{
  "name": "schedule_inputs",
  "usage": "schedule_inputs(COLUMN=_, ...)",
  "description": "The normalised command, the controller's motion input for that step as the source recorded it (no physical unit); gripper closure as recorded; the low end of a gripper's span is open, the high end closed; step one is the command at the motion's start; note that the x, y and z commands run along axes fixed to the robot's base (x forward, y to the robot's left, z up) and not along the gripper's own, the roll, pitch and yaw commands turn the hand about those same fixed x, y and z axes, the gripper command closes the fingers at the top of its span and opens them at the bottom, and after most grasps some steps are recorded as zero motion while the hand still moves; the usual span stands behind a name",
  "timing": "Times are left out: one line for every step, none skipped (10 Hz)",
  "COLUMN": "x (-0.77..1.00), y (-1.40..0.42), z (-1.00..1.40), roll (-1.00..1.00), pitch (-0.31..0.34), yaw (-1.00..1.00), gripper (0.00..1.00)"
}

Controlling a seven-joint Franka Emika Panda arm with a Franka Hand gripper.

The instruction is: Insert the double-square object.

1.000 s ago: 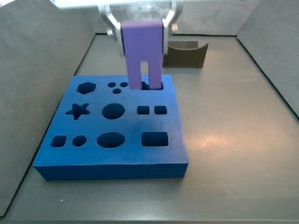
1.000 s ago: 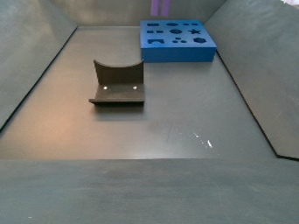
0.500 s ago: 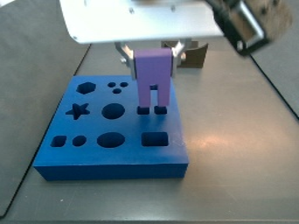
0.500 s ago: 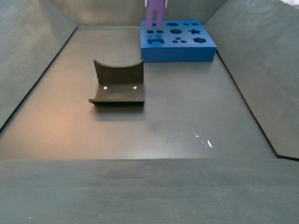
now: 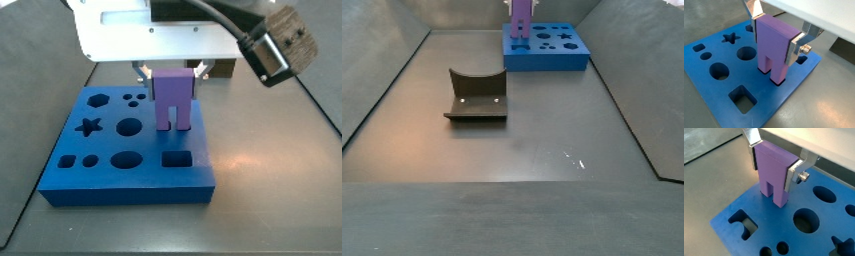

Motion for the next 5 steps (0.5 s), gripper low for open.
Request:
schedule_inputs(x=0.02, y=0.00, z=-0.46, roll=0.00, pitch=0.000, yaw=0.00, gripper=1.00)
schedule_inputs(x=0.13, y=-0.01, z=-0.48, roll=-0.04, pitch=0.000, yaw=0.00, gripper=1.00)
schedule_inputs(x=0.13, y=0.00, z=-0.52, roll=-0.01, pitch=0.000, yaw=0.00, gripper=1.00)
schedule_inputs(x=0.14, y=0.00, z=-0.56, roll=0.00, pitch=0.000, yaw=-0.08, gripper=1.00)
schedule_inputs(x=0.13, y=-0.01, z=-0.64, roll=0.02, pitch=-0.020, yaw=-0.12, gripper=1.00)
